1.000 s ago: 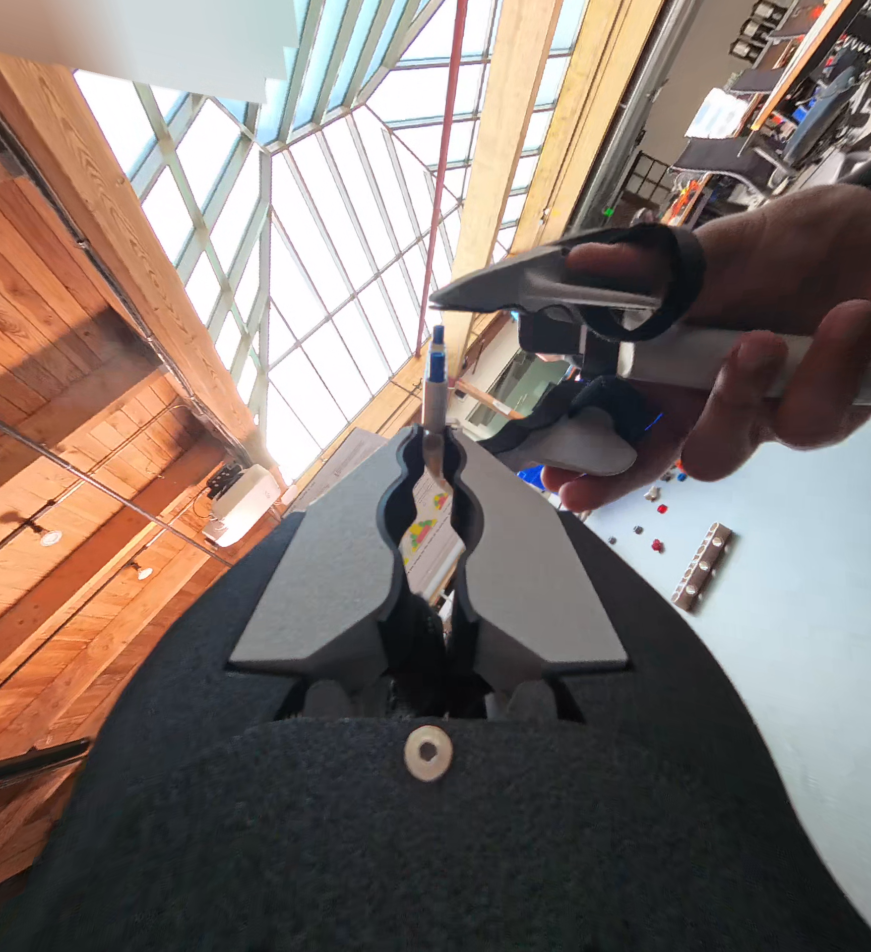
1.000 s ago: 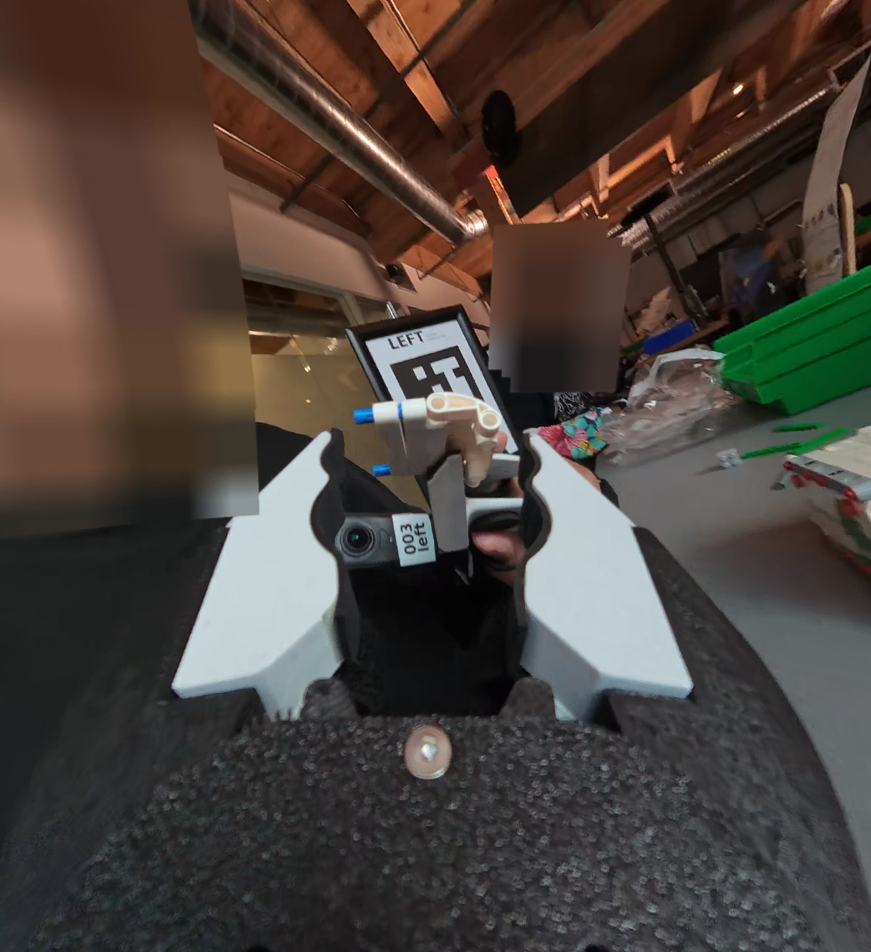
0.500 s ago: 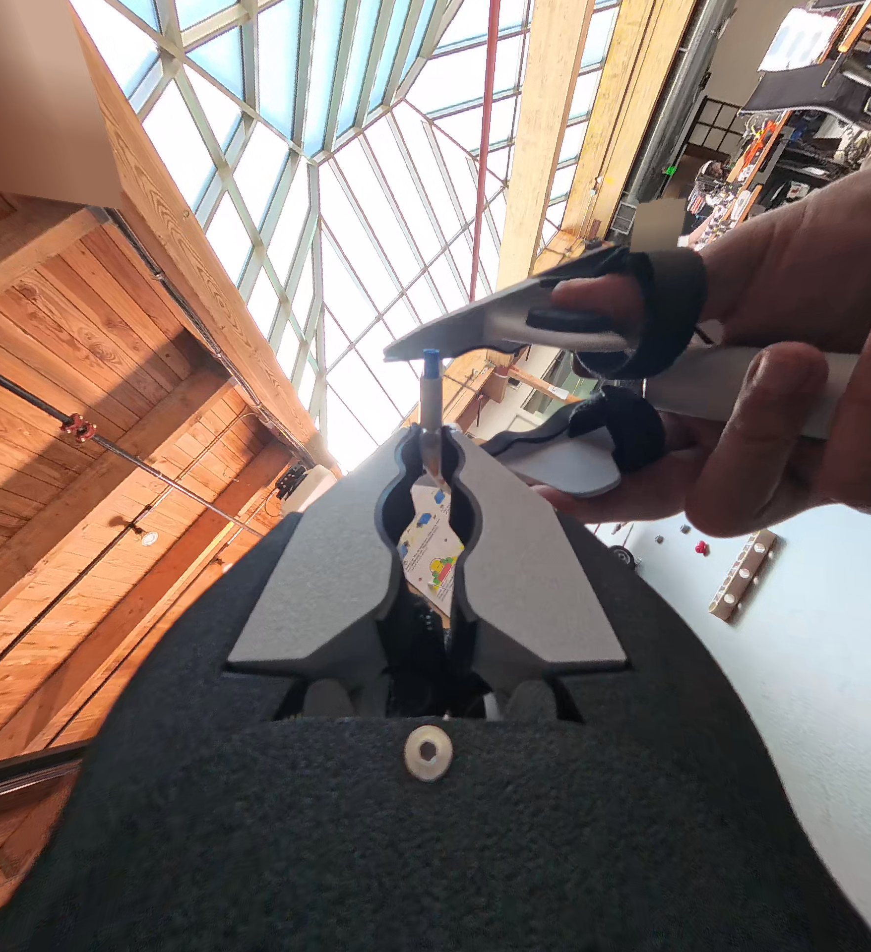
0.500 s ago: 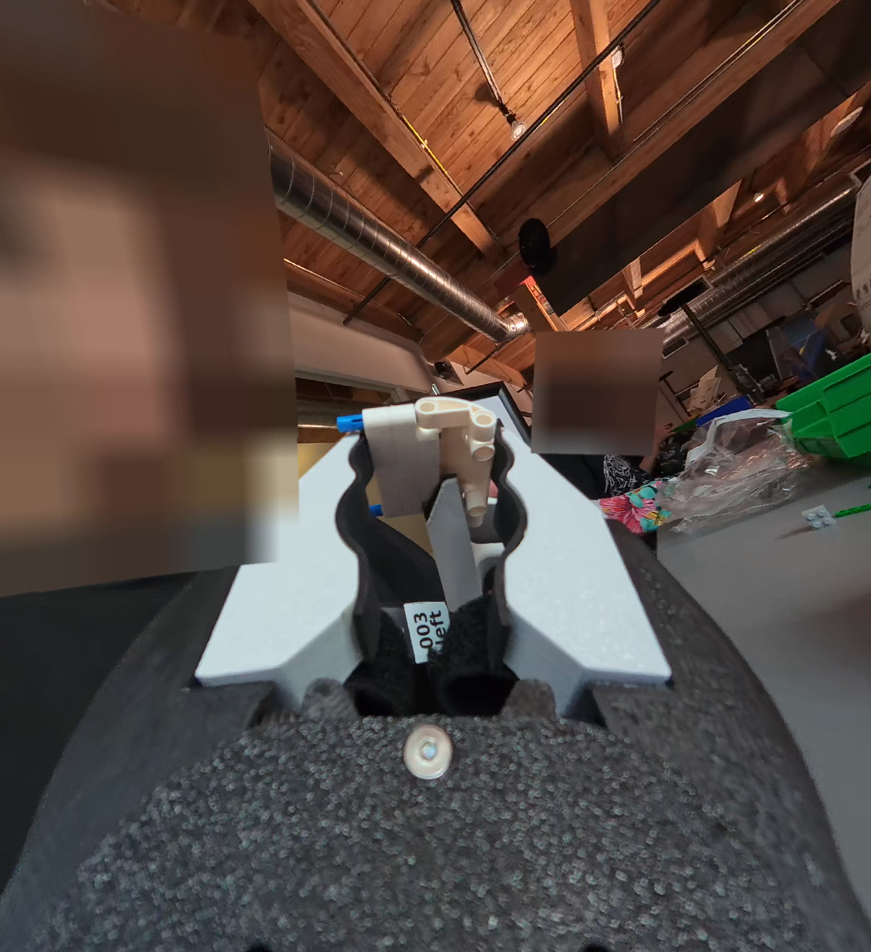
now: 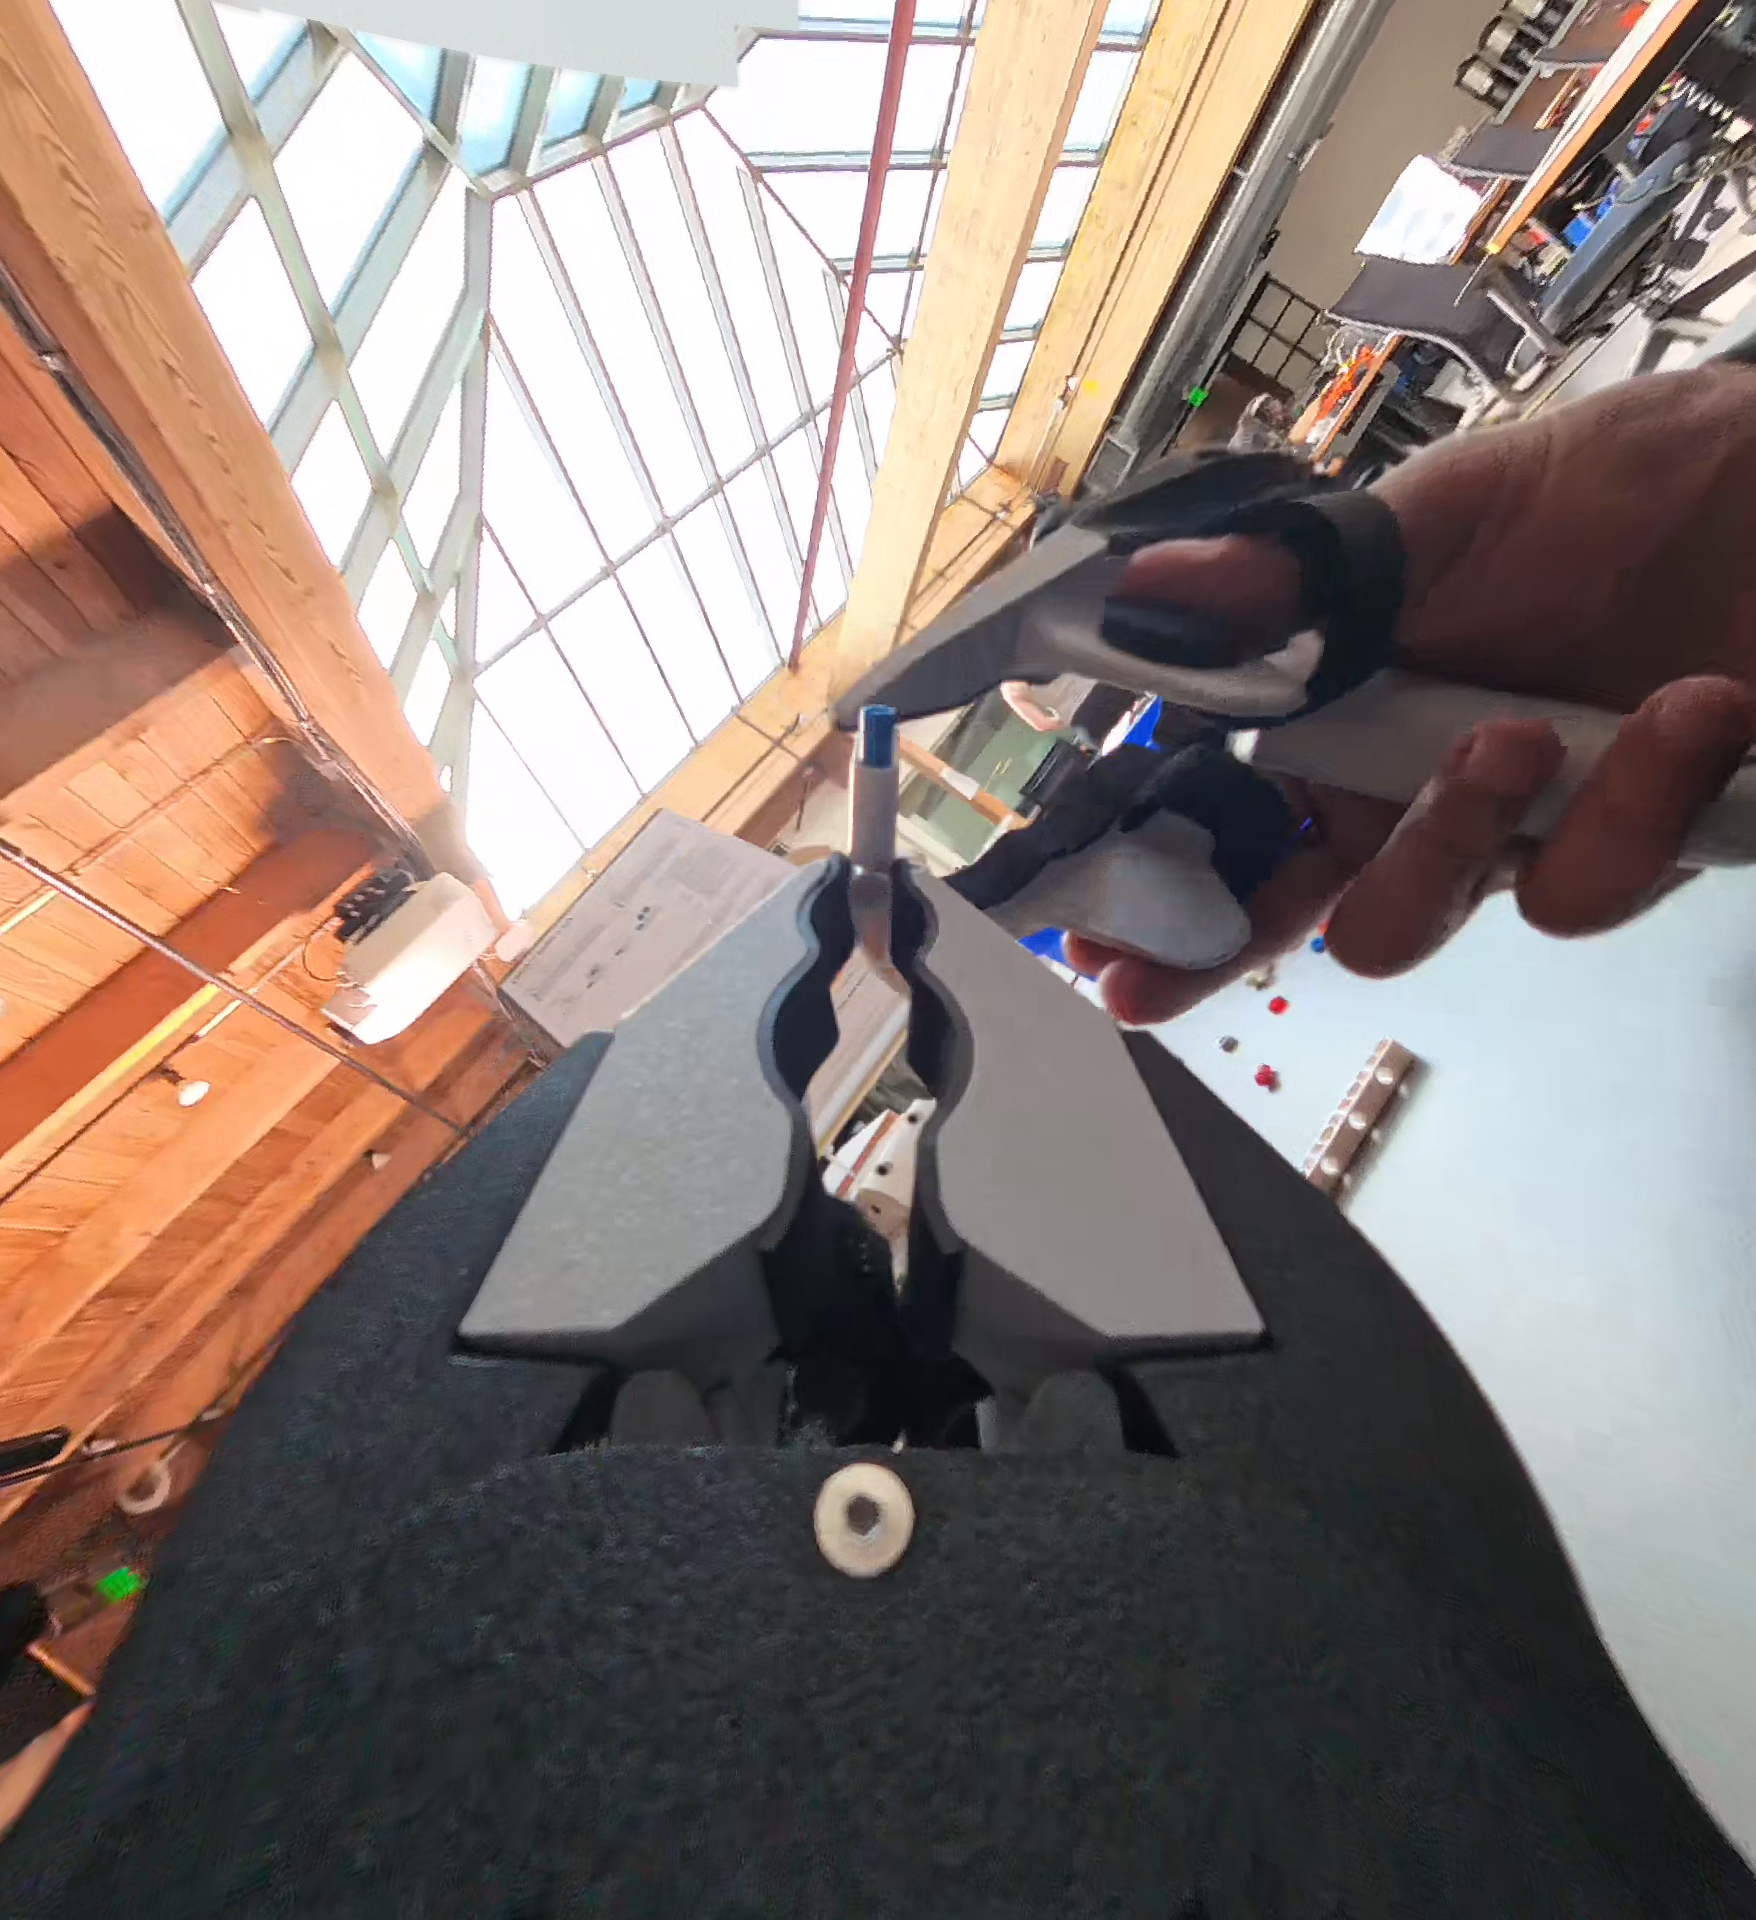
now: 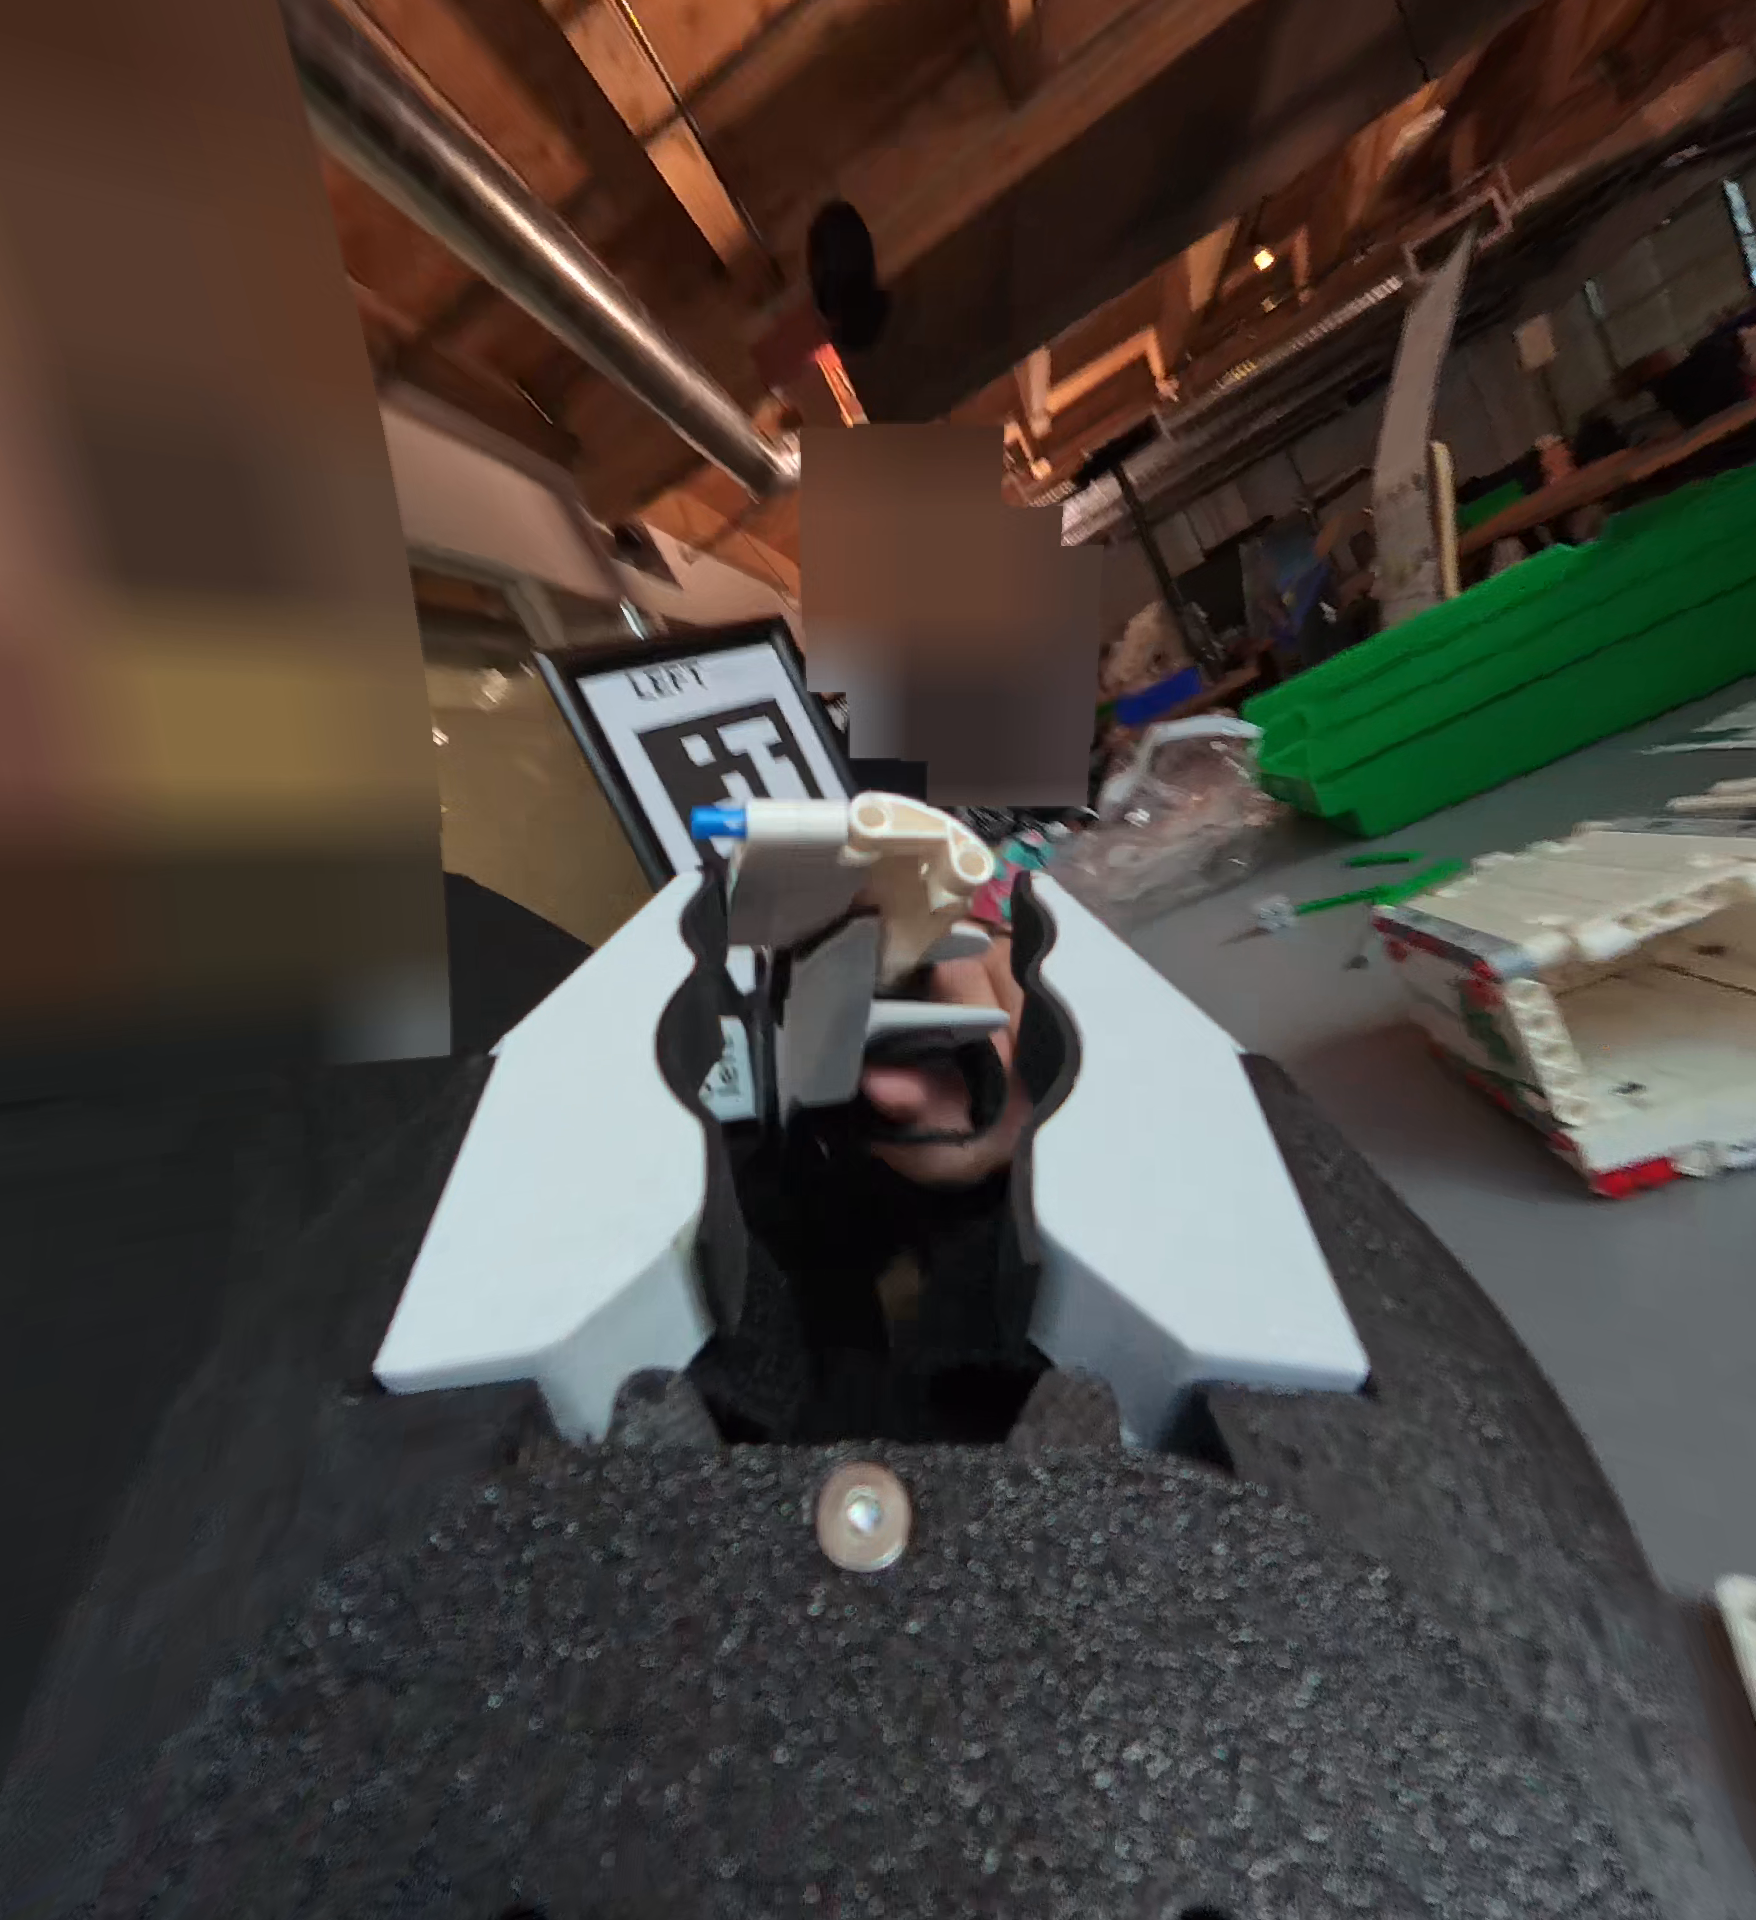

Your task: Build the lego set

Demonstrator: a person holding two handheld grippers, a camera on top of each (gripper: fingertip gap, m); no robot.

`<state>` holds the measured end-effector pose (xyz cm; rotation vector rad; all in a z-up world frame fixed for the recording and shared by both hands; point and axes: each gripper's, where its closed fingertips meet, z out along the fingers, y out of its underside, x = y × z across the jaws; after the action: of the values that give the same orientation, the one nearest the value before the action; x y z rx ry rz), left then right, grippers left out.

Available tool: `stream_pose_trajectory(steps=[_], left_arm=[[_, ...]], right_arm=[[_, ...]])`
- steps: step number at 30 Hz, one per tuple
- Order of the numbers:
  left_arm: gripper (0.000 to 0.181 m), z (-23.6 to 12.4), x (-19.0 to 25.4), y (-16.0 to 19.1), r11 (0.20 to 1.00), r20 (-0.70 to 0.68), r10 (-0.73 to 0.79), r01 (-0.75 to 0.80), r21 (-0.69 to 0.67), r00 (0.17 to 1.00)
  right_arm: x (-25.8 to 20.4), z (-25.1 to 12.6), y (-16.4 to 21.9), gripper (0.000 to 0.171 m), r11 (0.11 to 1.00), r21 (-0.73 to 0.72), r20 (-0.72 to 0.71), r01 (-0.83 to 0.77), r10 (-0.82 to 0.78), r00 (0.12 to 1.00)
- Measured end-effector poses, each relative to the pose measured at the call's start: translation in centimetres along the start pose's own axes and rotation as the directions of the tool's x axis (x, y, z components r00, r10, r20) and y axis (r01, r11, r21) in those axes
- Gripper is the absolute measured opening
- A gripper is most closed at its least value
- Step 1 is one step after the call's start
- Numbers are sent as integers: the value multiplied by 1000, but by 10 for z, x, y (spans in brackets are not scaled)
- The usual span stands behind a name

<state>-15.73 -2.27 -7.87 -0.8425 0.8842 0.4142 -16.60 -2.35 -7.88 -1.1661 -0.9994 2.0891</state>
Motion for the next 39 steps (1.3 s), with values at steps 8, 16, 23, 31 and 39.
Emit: stream_pose_trajectory(steps=[8,16,23,31,39], left_arm=[[4,6,21,48,855,-358,-519,475,-209,776],[4,10,42,56,351,-450,-887,791,-502,107],[4,7,29,59,374,-430,-884,825,-423,180],[4,13,27,78,431,-379,-882,803,-410,280],[4,28,37,83,331,-390,-910,809,-486,139]], right_arm=[[62,-84,-6,48,802,-533,-392,271,-518,760],[65,-53,33,39,772,-586,-227,248,-450,864],[90,-74,0,36,841,-485,-366,239,-443,818],[169,-198,-83,32,831,-521,-815,194,-552,177],[183,-210,-108,25,860,-432,-866,272,-480,141]])
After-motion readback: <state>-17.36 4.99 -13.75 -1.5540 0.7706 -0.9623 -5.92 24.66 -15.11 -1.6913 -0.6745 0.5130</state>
